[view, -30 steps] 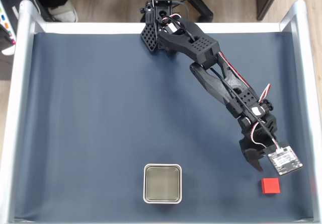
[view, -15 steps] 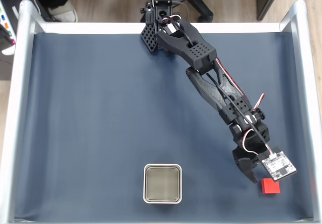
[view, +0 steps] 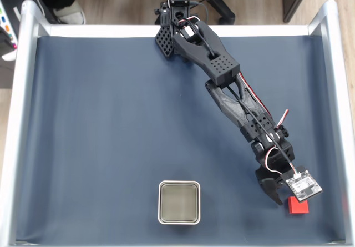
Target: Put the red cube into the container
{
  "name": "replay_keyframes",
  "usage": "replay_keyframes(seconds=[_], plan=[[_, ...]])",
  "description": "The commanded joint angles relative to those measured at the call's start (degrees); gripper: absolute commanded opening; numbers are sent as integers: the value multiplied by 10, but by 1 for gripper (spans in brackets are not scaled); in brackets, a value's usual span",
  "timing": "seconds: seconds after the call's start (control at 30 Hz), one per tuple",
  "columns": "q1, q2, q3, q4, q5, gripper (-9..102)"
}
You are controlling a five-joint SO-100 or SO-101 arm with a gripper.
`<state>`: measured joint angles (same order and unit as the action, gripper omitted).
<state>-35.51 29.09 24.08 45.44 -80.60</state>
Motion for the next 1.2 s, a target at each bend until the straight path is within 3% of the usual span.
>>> replay_keyframes(seconds=[0.0,0.5,1.17], plan=[[-1,3,-45,-7,4,29],[-5,-28,-83,-39,9,26],[-6,-33,-85,-43,-1,7]])
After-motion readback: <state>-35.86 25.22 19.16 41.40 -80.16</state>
